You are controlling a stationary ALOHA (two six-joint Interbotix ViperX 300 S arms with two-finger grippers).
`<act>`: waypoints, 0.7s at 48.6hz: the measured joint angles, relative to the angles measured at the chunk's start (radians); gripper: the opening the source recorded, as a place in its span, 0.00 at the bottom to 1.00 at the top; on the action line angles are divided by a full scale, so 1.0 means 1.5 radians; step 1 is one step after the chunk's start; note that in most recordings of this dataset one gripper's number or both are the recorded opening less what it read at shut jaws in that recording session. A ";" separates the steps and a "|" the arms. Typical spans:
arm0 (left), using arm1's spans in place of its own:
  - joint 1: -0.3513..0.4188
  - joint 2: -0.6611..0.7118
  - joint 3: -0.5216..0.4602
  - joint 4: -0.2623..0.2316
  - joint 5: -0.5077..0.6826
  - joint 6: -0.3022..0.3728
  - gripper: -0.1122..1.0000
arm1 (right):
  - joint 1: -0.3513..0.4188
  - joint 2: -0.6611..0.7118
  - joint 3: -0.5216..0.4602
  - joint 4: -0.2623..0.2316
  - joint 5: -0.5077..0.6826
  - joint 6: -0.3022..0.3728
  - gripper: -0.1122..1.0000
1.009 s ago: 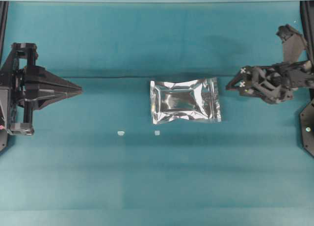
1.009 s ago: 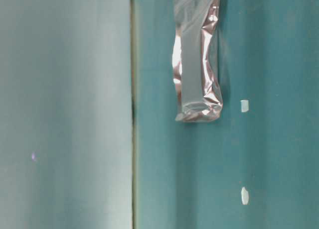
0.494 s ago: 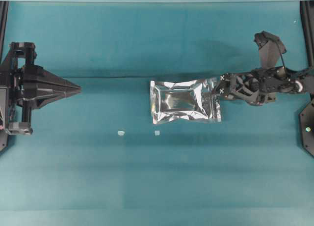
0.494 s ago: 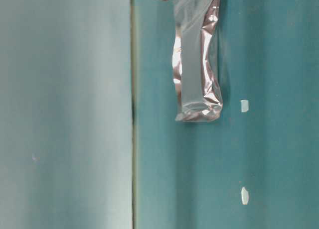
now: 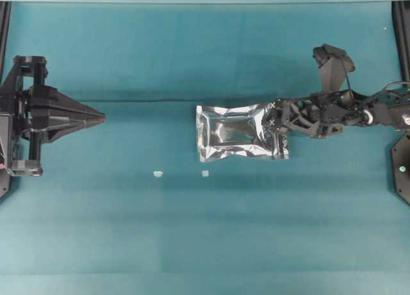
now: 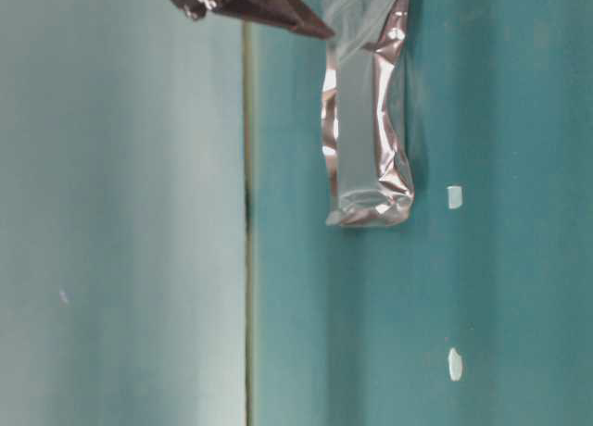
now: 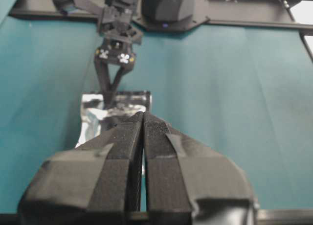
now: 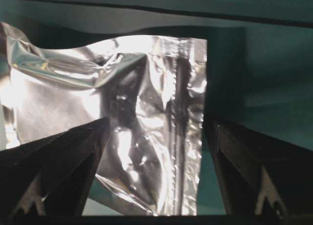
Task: Hand over the silver zip bag and make it stand upright.
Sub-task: 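Reach the right gripper over the bag's right edge and close on it, then lift the bag with the right gripper and rotate it to hang vertically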
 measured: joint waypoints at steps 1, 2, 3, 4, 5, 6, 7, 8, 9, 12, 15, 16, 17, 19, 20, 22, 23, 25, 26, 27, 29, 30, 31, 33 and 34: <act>0.000 0.000 0.000 0.000 0.000 -0.001 0.10 | 0.001 0.000 -0.001 0.000 -0.002 0.000 0.90; 0.000 0.000 0.000 0.000 0.000 -0.001 0.10 | 0.001 0.000 -0.002 0.000 -0.003 0.000 0.90; 0.000 0.000 0.000 0.000 0.000 -0.001 0.10 | 0.002 0.001 -0.002 0.001 -0.004 0.000 0.90; 0.000 -0.001 0.000 0.000 0.001 0.000 0.10 | 0.002 0.002 -0.003 0.001 -0.004 0.000 0.90; 0.000 -0.001 0.000 0.000 0.000 -0.001 0.10 | 0.002 0.002 -0.003 0.001 -0.006 0.000 0.90; 0.000 -0.001 0.000 0.000 0.000 -0.001 0.10 | 0.003 0.003 -0.004 0.001 -0.007 0.000 0.90; 0.000 -0.001 0.000 0.000 0.000 -0.001 0.10 | 0.004 0.003 -0.005 0.002 -0.009 0.000 0.90; 0.000 -0.001 0.000 0.000 0.000 -0.001 0.10 | 0.004 0.005 -0.006 0.002 -0.009 0.000 0.90; 0.000 -0.001 0.000 0.000 0.000 -0.001 0.10 | 0.005 0.006 -0.007 0.002 -0.011 0.000 0.90; 0.001 -0.001 0.000 0.000 0.000 -0.001 0.10 | 0.008 0.013 -0.010 0.004 -0.014 0.000 0.90; 0.000 -0.001 0.000 0.000 0.000 -0.001 0.10 | 0.011 0.021 -0.016 0.005 -0.015 0.000 0.90; 0.001 -0.001 0.000 0.000 0.000 -0.001 0.10 | 0.012 0.024 -0.018 0.006 -0.015 0.000 0.90; 0.001 -0.001 0.000 0.000 0.000 -0.001 0.10 | 0.013 0.027 -0.020 0.006 -0.015 0.000 0.90; 0.001 -0.001 0.000 0.000 0.000 -0.001 0.10 | 0.017 0.033 -0.026 0.006 -0.015 0.000 0.90; 0.001 -0.001 0.000 0.000 0.000 -0.001 0.10 | 0.018 0.036 -0.028 0.006 -0.015 -0.001 0.90; 0.001 -0.001 0.000 0.000 0.000 -0.001 0.10 | 0.021 0.041 -0.032 0.007 -0.016 0.000 0.90; 0.001 -0.001 0.000 0.000 0.000 -0.001 0.10 | 0.022 0.043 -0.033 0.008 -0.017 0.000 0.90; 0.001 -0.001 0.000 0.000 0.000 -0.001 0.10 | 0.025 0.045 -0.035 0.009 -0.019 0.000 0.90; 0.000 -0.001 0.001 0.000 0.001 -0.001 0.10 | 0.026 0.046 -0.035 0.009 -0.021 0.000 0.90; 0.001 -0.001 0.001 0.000 0.000 -0.001 0.10 | 0.027 0.045 -0.036 0.009 -0.022 0.000 0.90; 0.000 -0.003 0.000 0.000 0.001 -0.001 0.10 | 0.027 0.045 -0.035 0.009 -0.027 0.000 0.89; 0.001 -0.004 0.000 0.000 0.001 -0.001 0.10 | 0.028 0.045 -0.035 0.009 -0.029 0.000 0.88; 0.001 -0.004 0.000 0.000 0.000 -0.001 0.10 | 0.028 0.044 -0.033 0.009 -0.033 0.000 0.87; 0.001 -0.005 0.000 0.000 0.000 -0.001 0.10 | 0.028 0.043 -0.029 0.009 -0.036 0.000 0.84; 0.001 -0.006 0.000 0.000 0.001 -0.001 0.10 | 0.028 0.042 -0.026 0.009 -0.037 0.000 0.81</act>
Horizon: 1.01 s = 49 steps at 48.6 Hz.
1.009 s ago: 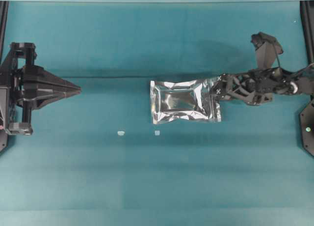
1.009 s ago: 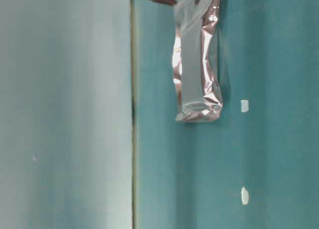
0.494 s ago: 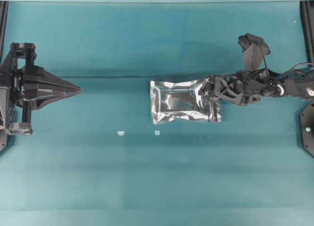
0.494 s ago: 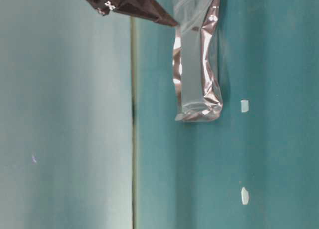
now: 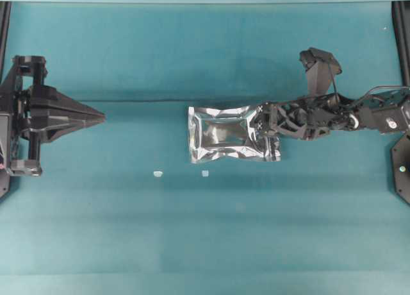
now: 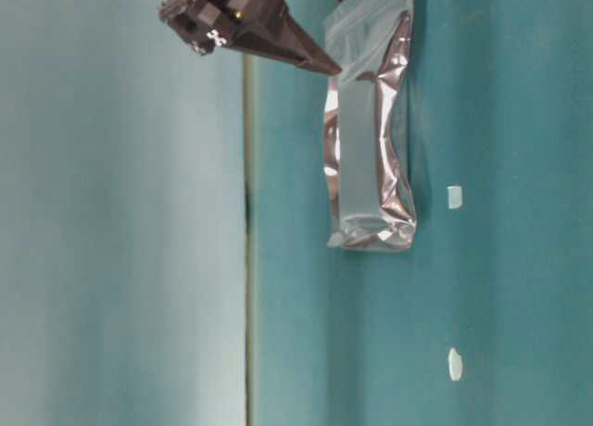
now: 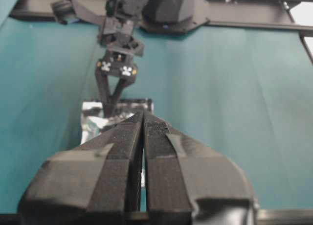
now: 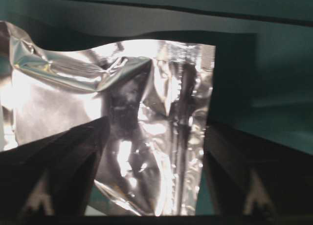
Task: Hand over the silver zip bag and make it stand upright.
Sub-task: 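Lift the bag with the right gripper and rotate it to hang vertically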
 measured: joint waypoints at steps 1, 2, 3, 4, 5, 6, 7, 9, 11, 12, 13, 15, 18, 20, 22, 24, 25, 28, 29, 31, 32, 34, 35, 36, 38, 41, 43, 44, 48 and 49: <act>0.000 0.000 0.000 0.000 -0.001 0.000 0.10 | 0.000 -0.001 0.002 0.000 -0.001 0.000 0.77; -0.001 -0.001 0.000 0.000 0.000 0.000 0.10 | 0.000 -0.002 0.004 0.000 -0.001 0.000 0.73; 0.000 -0.001 0.000 0.000 -0.001 0.000 0.10 | 0.000 -0.003 0.007 0.000 -0.002 0.000 0.69; 0.000 -0.001 0.000 0.000 -0.001 0.000 0.10 | -0.001 -0.004 0.009 0.001 -0.002 0.000 0.64; 0.000 -0.001 0.000 0.000 -0.001 0.000 0.10 | -0.001 -0.005 0.012 0.000 -0.002 0.000 0.59; 0.000 -0.002 0.000 0.000 0.000 0.000 0.10 | -0.002 -0.006 0.013 0.000 -0.002 0.000 0.54; 0.000 -0.002 0.000 0.000 -0.001 0.000 0.10 | -0.003 -0.007 0.015 0.001 -0.002 0.000 0.48; -0.001 -0.002 0.001 0.000 -0.001 0.000 0.10 | -0.005 -0.010 0.018 0.001 -0.002 0.000 0.38; -0.001 -0.002 0.001 0.000 -0.001 -0.001 0.10 | -0.005 -0.013 0.018 0.000 -0.002 -0.001 0.28; 0.000 -0.002 0.001 0.000 -0.001 0.000 0.10 | -0.005 -0.016 0.019 0.000 -0.002 -0.001 0.24; 0.000 -0.002 0.001 0.000 -0.001 -0.001 0.10 | -0.005 -0.019 0.019 -0.001 -0.003 -0.002 0.20; -0.001 -0.002 0.001 0.000 -0.001 0.000 0.10 | -0.005 -0.025 0.019 -0.003 -0.003 -0.005 0.14; 0.000 -0.002 0.001 0.000 -0.001 0.001 0.10 | -0.005 -0.034 0.019 -0.007 -0.003 -0.013 0.12; -0.001 -0.002 0.001 0.000 -0.001 0.001 0.10 | -0.007 -0.041 0.018 -0.010 -0.004 -0.019 0.12; 0.000 -0.002 0.001 0.000 -0.001 -0.001 0.10 | -0.009 -0.049 0.018 -0.011 -0.003 -0.027 0.12; 0.000 -0.002 0.001 0.000 -0.001 -0.002 0.10 | -0.013 -0.058 0.015 -0.012 -0.003 -0.034 0.12; 0.000 -0.003 0.001 0.000 -0.001 0.000 0.10 | -0.015 -0.063 0.014 -0.013 -0.002 -0.038 0.12; 0.000 -0.003 0.001 0.000 -0.001 0.002 0.10 | -0.018 -0.075 0.009 -0.016 0.003 -0.049 0.12; 0.000 -0.003 0.002 0.000 0.000 0.000 0.10 | -0.020 -0.079 0.008 -0.016 0.006 -0.054 0.12; 0.000 -0.003 0.001 0.000 -0.001 -0.002 0.10 | -0.022 -0.086 0.004 -0.017 0.015 -0.064 0.12; 0.000 -0.003 0.002 0.000 0.000 0.000 0.10 | -0.024 -0.088 0.002 -0.018 0.022 -0.071 0.12; -0.001 -0.003 0.002 0.000 0.000 0.001 0.10 | -0.027 -0.094 -0.005 -0.018 0.038 -0.083 0.12; 0.000 -0.003 0.002 0.000 0.000 0.000 0.10 | -0.029 -0.097 -0.009 -0.018 0.046 -0.089 0.12; 0.000 -0.003 0.002 0.000 0.000 -0.001 0.10 | -0.032 -0.100 -0.013 -0.018 0.056 -0.096 0.12; 0.000 -0.004 0.002 0.000 0.000 0.000 0.10 | -0.035 -0.104 -0.024 -0.019 0.076 -0.109 0.12; 0.000 -0.004 0.002 0.000 0.000 -0.001 0.10 | -0.042 -0.108 -0.038 -0.020 0.106 -0.130 0.12; 0.000 -0.003 0.002 0.000 0.000 0.000 0.10 | -0.047 -0.111 -0.053 -0.021 0.136 -0.148 0.12; 0.000 -0.004 0.003 0.000 -0.001 0.001 0.10 | -0.050 -0.115 -0.063 -0.021 0.154 -0.161 0.12; 0.000 -0.003 0.003 0.000 0.000 -0.001 0.10 | -0.059 -0.120 -0.096 -0.026 0.209 -0.194 0.12; 0.000 -0.003 0.003 0.000 -0.001 0.001 0.10 | -0.061 -0.121 -0.105 -0.026 0.223 -0.201 0.12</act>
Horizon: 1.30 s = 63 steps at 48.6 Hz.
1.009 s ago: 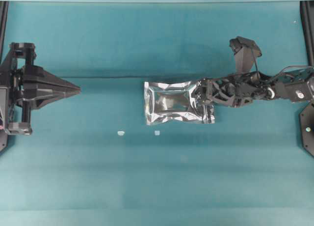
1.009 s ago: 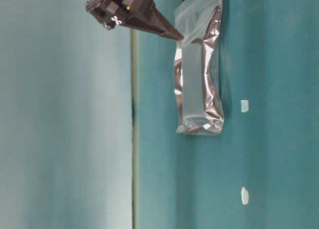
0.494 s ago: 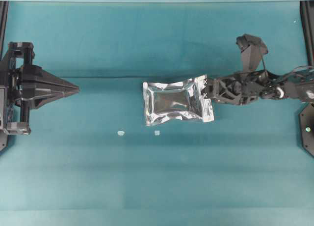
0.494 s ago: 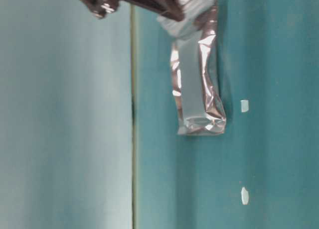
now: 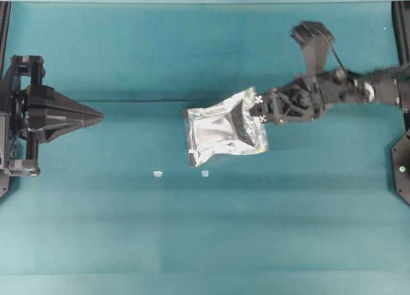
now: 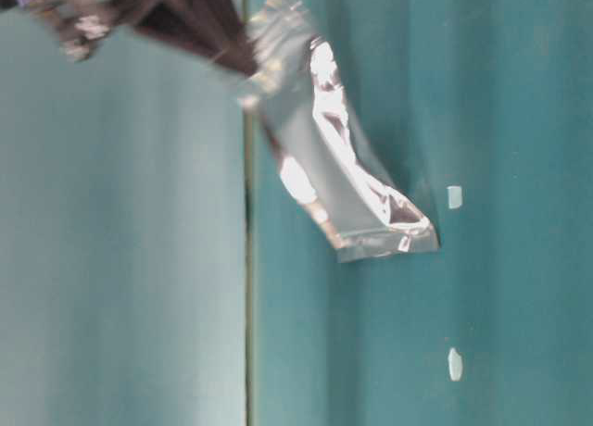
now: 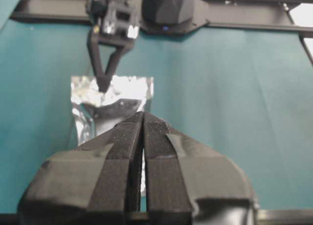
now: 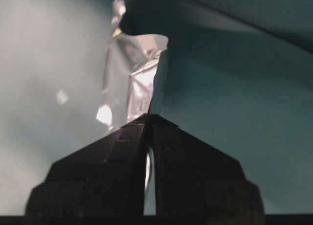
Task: Hand over the silver zip bag and make it stand upright.
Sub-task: 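Lift the bag with the right gripper and rotate it to hang vertically, then carry the hanging bag toward the left gripper at center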
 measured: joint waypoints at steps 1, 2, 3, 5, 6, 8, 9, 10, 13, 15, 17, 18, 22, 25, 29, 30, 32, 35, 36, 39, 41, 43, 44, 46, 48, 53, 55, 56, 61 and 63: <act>0.000 -0.001 0.000 0.000 0.000 0.000 0.10 | -0.002 -0.001 -0.009 -0.001 0.015 -0.010 0.12; -0.001 -0.001 0.000 0.001 0.001 0.000 0.10 | -0.005 -0.001 -0.016 -0.002 0.028 -0.017 0.12; 0.000 -0.001 0.000 0.000 0.000 0.000 0.10 | -0.008 -0.002 -0.026 -0.003 0.044 -0.025 0.12; 0.000 -0.001 0.001 0.000 0.001 -0.003 0.10 | -0.015 -0.003 -0.043 -0.007 0.075 -0.040 0.12; 0.000 0.000 0.000 0.000 0.000 -0.001 0.10 | -0.018 -0.003 -0.052 -0.010 0.091 -0.046 0.12; 0.000 -0.001 0.000 0.000 0.000 0.000 0.10 | -0.024 -0.003 -0.070 -0.015 0.118 -0.054 0.12; 0.000 -0.001 0.001 0.000 0.001 -0.001 0.10 | -0.026 -0.003 -0.077 -0.018 0.130 -0.058 0.12; 0.000 -0.001 0.001 0.000 0.000 -0.003 0.10 | -0.028 -0.004 -0.085 -0.021 0.144 -0.062 0.12; 0.000 -0.001 0.000 0.000 0.001 0.001 0.10 | -0.032 -0.004 -0.103 -0.033 0.177 -0.069 0.12; 0.000 -0.001 0.001 0.000 0.001 -0.003 0.10 | -0.033 -0.004 -0.115 -0.043 0.197 -0.070 0.12; 0.000 -0.001 0.000 0.000 0.001 0.000 0.10 | -0.033 -0.004 -0.127 -0.052 0.217 -0.070 0.12; 0.000 -0.001 0.000 0.000 0.001 0.001 0.10 | -0.033 -0.004 -0.131 -0.056 0.226 -0.070 0.12; 0.000 -0.002 0.001 0.000 0.001 -0.001 0.10 | -0.033 -0.003 -0.150 -0.072 0.263 -0.073 0.12; -0.001 -0.003 0.002 0.000 0.000 -0.001 0.10 | -0.034 -0.003 -0.165 -0.085 0.292 -0.079 0.12; -0.001 -0.004 0.002 0.000 0.000 0.001 0.10 | -0.030 -0.003 -0.184 -0.106 0.329 -0.092 0.12; 0.000 -0.005 0.002 0.000 0.001 0.001 0.10 | -0.028 -0.003 -0.189 -0.112 0.340 -0.097 0.12; 0.000 -0.005 0.002 0.000 0.000 -0.003 0.10 | -0.022 -0.004 -0.196 -0.122 0.356 -0.108 0.12; 0.000 -0.005 0.003 0.000 0.000 0.001 0.10 | -0.016 -0.003 -0.209 -0.133 0.378 -0.126 0.12; 0.000 -0.005 0.003 0.000 0.000 0.000 0.10 | -0.013 -0.003 -0.213 -0.135 0.385 -0.130 0.12; 0.000 -0.006 0.002 0.000 0.001 0.001 0.10 | -0.007 -0.003 -0.224 -0.141 0.402 -0.143 0.12; 0.000 -0.006 0.003 0.000 0.000 0.001 0.10 | -0.003 -0.003 -0.233 -0.145 0.415 -0.154 0.12; 0.000 -0.006 0.002 0.000 0.000 -0.002 0.10 | 0.002 -0.003 -0.241 -0.149 0.430 -0.164 0.12; -0.001 -0.006 0.003 0.000 0.001 -0.002 0.10 | 0.005 -0.003 -0.245 -0.152 0.437 -0.170 0.12; 0.000 -0.007 0.002 0.000 0.000 -0.001 0.10 | 0.012 -0.002 -0.255 -0.159 0.450 -0.181 0.12; 0.000 -0.006 0.003 0.000 0.000 -0.003 0.10 | 0.020 -0.001 -0.264 -0.167 0.463 -0.190 0.12; 0.000 -0.007 0.003 0.000 0.000 -0.002 0.10 | 0.044 0.007 -0.287 -0.181 0.495 -0.217 0.12; -0.001 -0.006 0.003 0.000 0.000 -0.005 0.10 | 0.053 0.012 -0.298 -0.186 0.508 -0.225 0.12; 0.000 -0.007 0.003 0.000 0.000 -0.004 0.10 | 0.059 0.015 -0.306 -0.188 0.516 -0.231 0.12; 0.000 -0.006 0.006 0.000 0.001 -0.006 0.10 | 0.085 0.034 -0.333 -0.209 0.542 -0.243 0.12; 0.000 -0.006 0.007 0.000 0.000 -0.007 0.10 | 0.095 0.042 -0.345 -0.221 0.549 -0.244 0.12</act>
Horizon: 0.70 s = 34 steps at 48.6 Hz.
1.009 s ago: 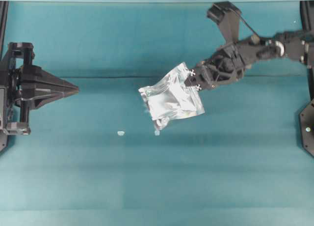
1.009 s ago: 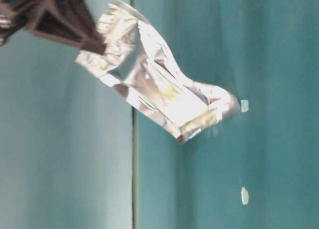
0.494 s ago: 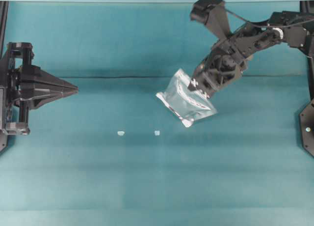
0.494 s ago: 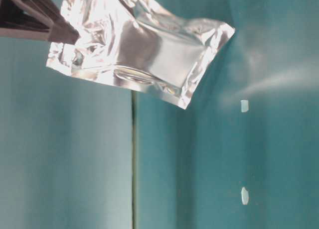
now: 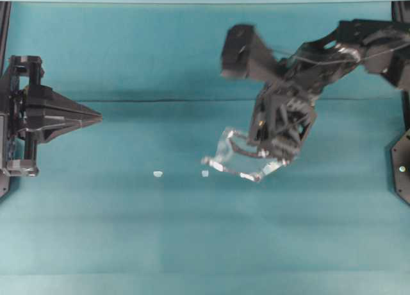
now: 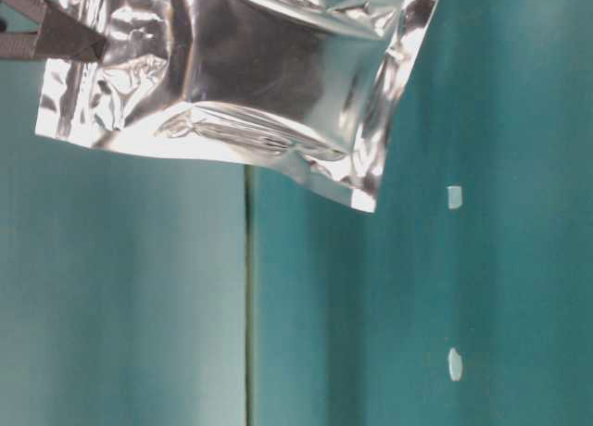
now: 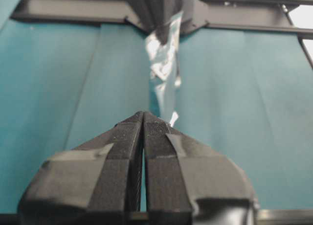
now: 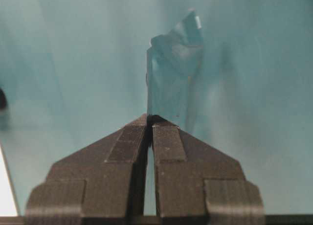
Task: Hand over the silver zip bag and make it stand upright.
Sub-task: 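Carry the hanging bag toward the left gripper at center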
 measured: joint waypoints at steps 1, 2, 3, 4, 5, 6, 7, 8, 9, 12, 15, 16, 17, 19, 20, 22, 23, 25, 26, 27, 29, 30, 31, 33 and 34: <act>0.000 0.000 0.000 0.000 0.000 0.001 0.10 | 0.005 0.004 -0.006 -0.006 0.002 -0.001 0.12; 0.000 0.000 0.001 0.000 0.001 0.001 0.10 | 0.010 0.008 -0.013 -0.012 0.004 -0.001 0.12; 0.000 -0.001 0.001 0.000 0.000 0.000 0.10 | 0.015 0.012 -0.018 -0.019 0.007 -0.001 0.12; 0.000 -0.001 0.000 0.000 0.000 0.000 0.10 | 0.020 0.017 -0.026 -0.028 0.009 -0.001 0.12; 0.000 -0.001 0.001 0.000 0.000 0.000 0.10 | 0.025 0.022 -0.034 -0.036 0.010 -0.001 0.12; 0.000 -0.001 0.001 0.000 0.000 0.000 0.10 | 0.029 0.028 -0.041 -0.044 0.012 -0.001 0.12; 0.000 -0.001 0.001 0.000 0.000 0.000 0.10 | 0.033 0.033 -0.050 -0.052 0.016 -0.002 0.12; 0.000 -0.001 0.001 0.000 0.000 0.000 0.10 | 0.037 0.038 -0.058 -0.060 0.019 -0.002 0.12; -0.001 -0.001 0.001 0.000 0.000 0.000 0.10 | 0.040 0.044 -0.067 -0.067 0.024 -0.002 0.12; 0.000 -0.001 0.001 0.000 0.000 0.001 0.10 | 0.047 0.060 -0.089 -0.088 0.040 -0.002 0.12; 0.000 -0.001 0.002 0.000 0.000 0.000 0.10 | 0.053 0.078 -0.111 -0.109 0.062 -0.002 0.12; 0.000 -0.001 0.003 0.000 0.000 0.000 0.10 | 0.055 0.082 -0.119 -0.116 0.070 -0.002 0.12; 0.000 -0.001 0.004 0.000 0.000 -0.001 0.10 | 0.057 0.087 -0.126 -0.122 0.076 -0.002 0.12; 0.000 -0.001 0.005 0.000 0.001 -0.005 0.10 | 0.061 0.096 -0.137 -0.136 0.088 -0.002 0.12; 0.000 -0.001 0.005 0.000 0.000 -0.008 0.10 | 0.063 0.101 -0.143 -0.143 0.093 -0.002 0.12; 0.000 -0.001 0.006 0.000 0.000 -0.015 0.10 | 0.071 0.111 -0.153 -0.157 0.103 -0.003 0.12; 0.000 -0.001 0.006 0.000 0.001 -0.016 0.10 | 0.074 0.117 -0.161 -0.166 0.107 -0.003 0.12; 0.000 -0.001 0.006 0.000 0.001 -0.024 0.10 | 0.081 0.126 -0.171 -0.180 0.115 -0.004 0.12; 0.000 -0.001 0.006 0.000 0.000 -0.030 0.10 | 0.085 0.131 -0.177 -0.188 0.118 -0.004 0.12; 0.000 -0.001 0.006 0.000 0.001 -0.039 0.10 | 0.088 0.135 -0.181 -0.194 0.120 -0.003 0.12; 0.000 -0.001 0.007 0.000 0.001 -0.043 0.10 | 0.093 0.140 -0.187 -0.202 0.122 -0.004 0.12; 0.000 -0.001 0.007 0.000 0.000 -0.045 0.10 | 0.096 0.143 -0.191 -0.209 0.122 -0.004 0.12; 0.000 -0.001 0.008 0.001 0.000 -0.047 0.10 | 0.098 0.145 -0.195 -0.212 0.122 -0.004 0.12; 0.000 -0.001 0.009 0.000 0.000 -0.047 0.10 | 0.101 0.150 -0.204 -0.219 0.122 -0.004 0.12; 0.000 -0.001 0.009 0.000 0.000 -0.047 0.10 | 0.103 0.152 -0.207 -0.220 0.122 -0.004 0.12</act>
